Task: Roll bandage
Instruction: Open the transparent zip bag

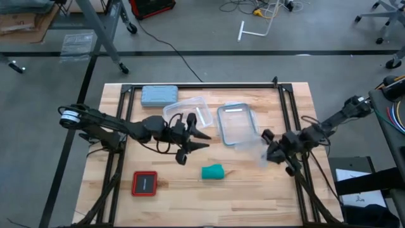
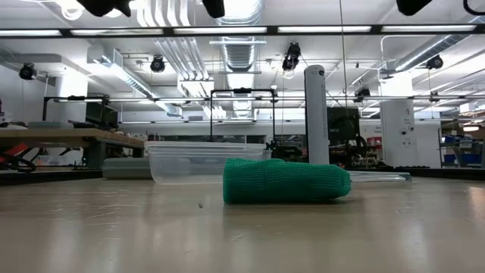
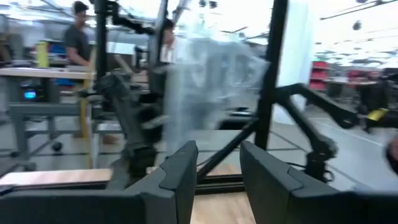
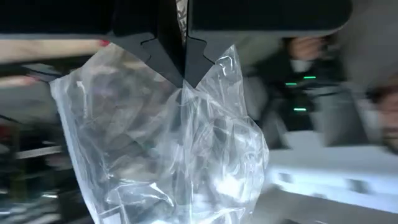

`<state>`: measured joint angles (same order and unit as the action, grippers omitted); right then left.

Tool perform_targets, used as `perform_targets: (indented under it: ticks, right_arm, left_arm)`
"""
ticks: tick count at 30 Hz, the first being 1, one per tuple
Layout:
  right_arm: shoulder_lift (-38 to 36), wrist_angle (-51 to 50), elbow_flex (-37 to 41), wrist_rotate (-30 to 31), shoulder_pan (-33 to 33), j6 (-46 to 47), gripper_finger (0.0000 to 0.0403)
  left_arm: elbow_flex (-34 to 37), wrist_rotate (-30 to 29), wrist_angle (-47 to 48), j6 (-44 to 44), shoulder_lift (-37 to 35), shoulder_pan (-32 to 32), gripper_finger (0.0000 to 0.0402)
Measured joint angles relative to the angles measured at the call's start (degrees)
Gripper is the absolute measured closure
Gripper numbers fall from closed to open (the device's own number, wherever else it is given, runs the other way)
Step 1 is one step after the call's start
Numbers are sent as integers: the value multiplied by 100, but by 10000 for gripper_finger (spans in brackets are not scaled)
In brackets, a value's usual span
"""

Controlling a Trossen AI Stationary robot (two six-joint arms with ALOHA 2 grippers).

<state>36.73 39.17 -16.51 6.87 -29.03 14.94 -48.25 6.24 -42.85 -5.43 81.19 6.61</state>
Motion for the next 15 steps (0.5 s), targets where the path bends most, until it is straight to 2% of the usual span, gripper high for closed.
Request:
perform_targets:
  ticks: [3, 8, 12, 15]
  right_arm:
    - [605, 1025, 186, -162, -49, 4, 403]
    - [1820, 1870, -49, -575, -40, 0, 403]
    - [2639, 1992, -659, -1152, -21, -102, 403]
    - [3069, 1977, -1174, -1854, 62, -137, 403]
  left_arm:
    - [-57, -74, 37, 27, 66, -1, 281]
    - [-360, -49, 34, 16, 366, 9, 257]
    - [-618, 635, 93, -7, 713, 7, 238]
    - [-816, 1079, 56, -99, 887, 9, 227]
